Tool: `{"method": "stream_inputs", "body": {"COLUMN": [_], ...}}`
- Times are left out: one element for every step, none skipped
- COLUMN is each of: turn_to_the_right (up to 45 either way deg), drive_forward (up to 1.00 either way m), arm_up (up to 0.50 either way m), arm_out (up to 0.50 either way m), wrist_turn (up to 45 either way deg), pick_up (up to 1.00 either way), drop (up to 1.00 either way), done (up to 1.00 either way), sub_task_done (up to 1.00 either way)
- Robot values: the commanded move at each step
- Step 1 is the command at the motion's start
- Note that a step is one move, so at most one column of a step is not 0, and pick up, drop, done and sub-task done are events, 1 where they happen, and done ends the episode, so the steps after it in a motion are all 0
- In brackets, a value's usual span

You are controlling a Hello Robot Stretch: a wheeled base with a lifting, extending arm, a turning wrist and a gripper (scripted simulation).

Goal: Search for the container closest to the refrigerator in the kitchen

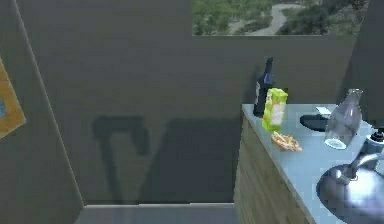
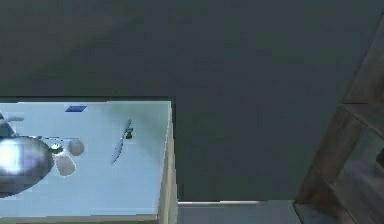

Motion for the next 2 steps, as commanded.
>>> {"method": "stream_inputs", "body": {"turn_to_the_right": [0.0,-3.0], "drive_forward": [0.15,0.00], "arm_up": [0.00,0.00], "arm_out": [0.00,0.00], "wrist_turn": [0.0,0.0], "pick_up": [0.00,0.00], "drop": [0.00,0.00], "done": [0.00,0.00], "sub_task_done": [0.00,0.00]}}
